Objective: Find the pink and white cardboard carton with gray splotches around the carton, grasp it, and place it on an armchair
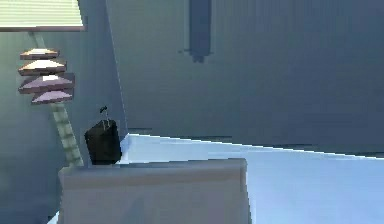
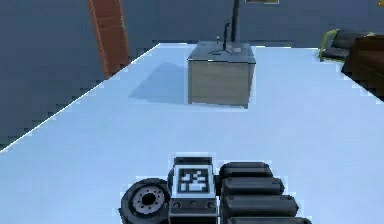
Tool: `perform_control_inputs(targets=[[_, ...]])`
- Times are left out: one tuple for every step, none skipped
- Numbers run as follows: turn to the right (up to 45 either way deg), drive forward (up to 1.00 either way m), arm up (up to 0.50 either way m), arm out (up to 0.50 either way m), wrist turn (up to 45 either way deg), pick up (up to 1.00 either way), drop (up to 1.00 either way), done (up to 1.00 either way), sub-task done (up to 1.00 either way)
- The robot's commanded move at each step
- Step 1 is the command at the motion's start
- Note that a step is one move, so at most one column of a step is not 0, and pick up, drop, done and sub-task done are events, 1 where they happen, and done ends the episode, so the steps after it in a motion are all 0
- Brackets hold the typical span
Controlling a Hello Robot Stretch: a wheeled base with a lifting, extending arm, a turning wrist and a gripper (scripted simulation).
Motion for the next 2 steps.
perform_control_inputs(targets=[[27.0,0.0,0.0,0.0,0.0,0.0,0.0,0.0,0.0],[-33.0,0.0,0.0,0.0,0.0,0.0,0.0,0.0,0.0]])
